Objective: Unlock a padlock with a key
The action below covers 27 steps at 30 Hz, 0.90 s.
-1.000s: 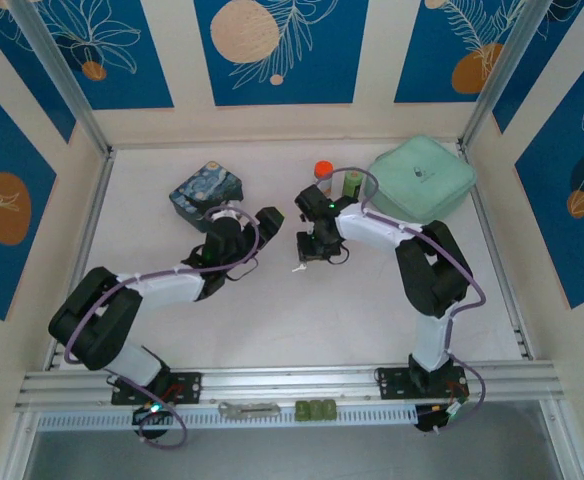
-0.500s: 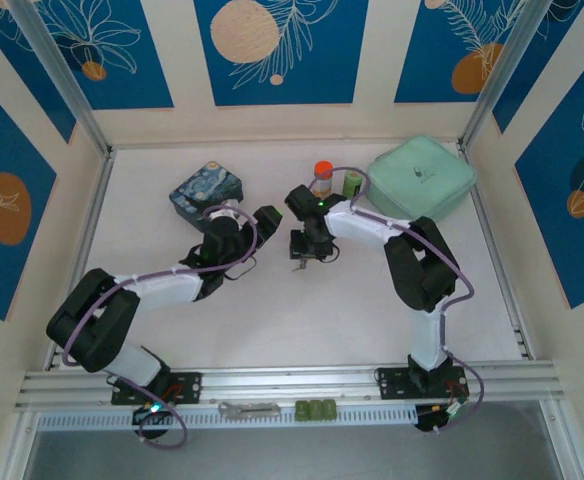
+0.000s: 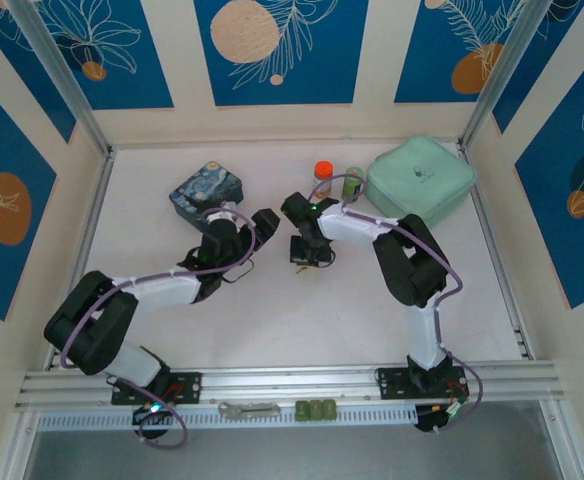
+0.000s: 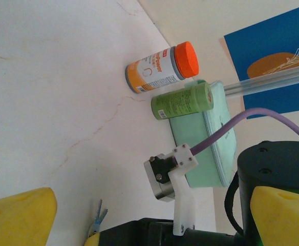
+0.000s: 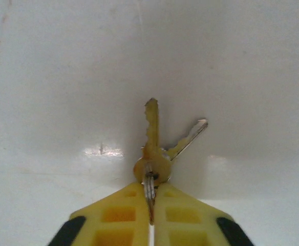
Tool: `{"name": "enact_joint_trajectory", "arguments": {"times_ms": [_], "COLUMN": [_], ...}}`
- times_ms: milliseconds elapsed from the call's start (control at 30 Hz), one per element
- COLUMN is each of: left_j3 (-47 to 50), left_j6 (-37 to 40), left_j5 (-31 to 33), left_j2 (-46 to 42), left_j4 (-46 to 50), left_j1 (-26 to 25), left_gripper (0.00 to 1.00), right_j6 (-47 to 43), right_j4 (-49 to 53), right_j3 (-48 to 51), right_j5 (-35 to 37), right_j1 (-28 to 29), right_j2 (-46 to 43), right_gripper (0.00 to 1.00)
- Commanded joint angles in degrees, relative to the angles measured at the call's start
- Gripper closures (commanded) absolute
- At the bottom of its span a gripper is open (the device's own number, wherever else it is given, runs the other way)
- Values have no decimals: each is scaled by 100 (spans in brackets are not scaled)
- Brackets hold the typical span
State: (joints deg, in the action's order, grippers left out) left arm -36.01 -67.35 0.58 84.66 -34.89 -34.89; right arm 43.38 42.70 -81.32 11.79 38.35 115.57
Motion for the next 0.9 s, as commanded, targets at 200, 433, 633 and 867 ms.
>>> {"name": "enact_joint_trajectory", "arguments": {"times_ms": [200, 433, 633, 867], "left_j3": [-63, -304, -152, -394], "left_j6": [1154, 975, 1454, 1295], "left_j5": [-1432, -3087, -3139, -3355], "left_j2": [247, 1173, 1217, 1789], "left_j4": [-995, -2423, -2383, -2853], "left_j1": [254, 320, 210, 20], "left_gripper": [4, 23, 26, 44], "right_j6": [403, 1052, 1572, 1943], "right_j4": [-1275, -2067, -2534, -2886], "right_j3": [1174, 1850, 2324, 2492], "right_j5": [-928, -2154, -2645, -3039], "right_j1": [-474, -1065, -1443, -1626], "right_j2": [-1015, -1887, -2375, -2527], "right_gripper": [100, 100, 100, 100]}}
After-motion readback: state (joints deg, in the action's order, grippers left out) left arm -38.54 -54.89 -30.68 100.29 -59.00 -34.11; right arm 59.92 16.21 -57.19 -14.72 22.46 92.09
